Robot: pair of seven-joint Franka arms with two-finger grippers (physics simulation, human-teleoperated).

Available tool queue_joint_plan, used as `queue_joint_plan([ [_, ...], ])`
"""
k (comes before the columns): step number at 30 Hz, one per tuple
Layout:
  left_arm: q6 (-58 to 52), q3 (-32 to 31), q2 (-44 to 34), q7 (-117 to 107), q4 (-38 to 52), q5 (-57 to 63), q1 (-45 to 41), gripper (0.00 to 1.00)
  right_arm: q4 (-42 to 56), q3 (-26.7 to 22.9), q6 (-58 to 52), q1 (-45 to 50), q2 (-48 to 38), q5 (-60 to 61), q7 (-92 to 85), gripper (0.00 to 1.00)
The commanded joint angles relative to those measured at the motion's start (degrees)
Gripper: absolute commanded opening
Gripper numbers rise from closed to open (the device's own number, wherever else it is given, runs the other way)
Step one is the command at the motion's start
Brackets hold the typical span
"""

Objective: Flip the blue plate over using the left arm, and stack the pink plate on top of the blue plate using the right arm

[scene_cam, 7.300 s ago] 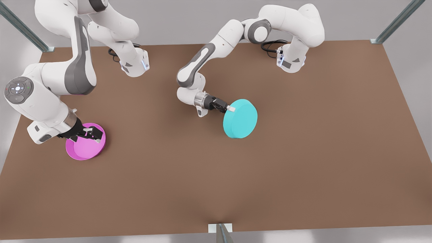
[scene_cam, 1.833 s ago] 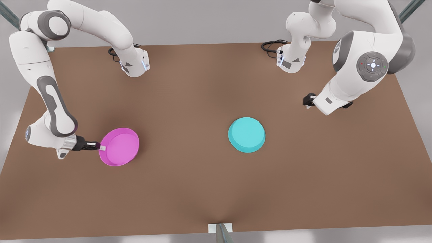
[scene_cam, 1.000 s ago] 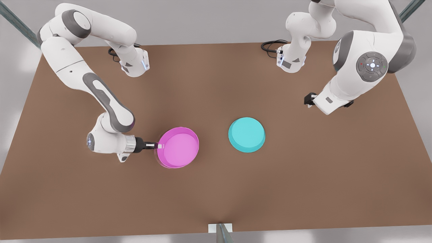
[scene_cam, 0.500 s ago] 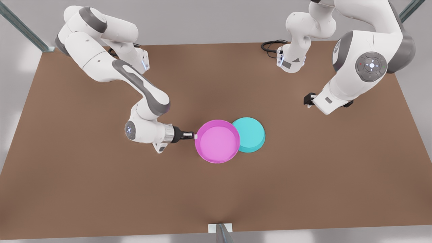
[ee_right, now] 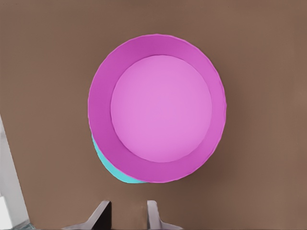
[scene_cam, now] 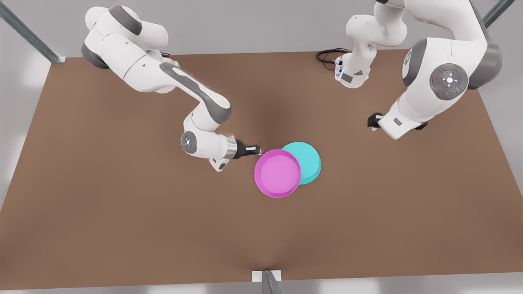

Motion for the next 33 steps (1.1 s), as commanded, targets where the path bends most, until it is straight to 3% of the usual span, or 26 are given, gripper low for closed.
queue_joint_plan([
  [1,-0.01,0.00,0.00,0.00,0.00,0.04,0.00,1.00,0.05,-0.44,0.05,0.07,-0.03,0.18,-0.19,1.00],
  [3,-0.01,0.00,-0.09,0.00,-0.09,0.04,0.00,1.00,0.14,-5.27,0.49,0.16,-0.03,0.01,-0.10,1.00],
  [5,-0.01,0.09,-0.09,0.00,0.00,0.04,0.00,1.00,0.32,-7.03,1.28,1.03,2.24,0.01,-0.10,1.00],
  [9,0.08,0.09,0.00,0.00,0.00,0.04,0.00,1.00,5.33,-7.12,11.39,5.52,11.75,0.36,-0.27,1.00],
  [17,0.08,0.09,0.00,0.00,0.00,0.04,0.00,1.00,11.21,-7.30,12.18,7.19,19.21,0.01,-13.55,1.00],
  [21,0.08,0.09,0.00,0.00,0.00,0.13,0.00,1.00,14.12,-8.79,13.50,10.62,20.54,0.10,-13.63,0.89],
  [22,0.08,0.09,0.00,0.00,-0.09,0.13,0.00,1.00,14.20,-8.79,13.50,10.62,20.80,0.10,-13.63,0.81],
  [23,0.08,0.09,0.00,0.00,0.00,0.13,0.00,1.00,14.29,-8.79,13.50,10.70,20.98,0.10,-13.63,0.67],
  [33,-0.01,0.09,0.00,0.00,-0.09,0.13,0.09,1.00,19.39,-8.70,16.84,13.96,25.02,0.80,-12.84,0.55],
])
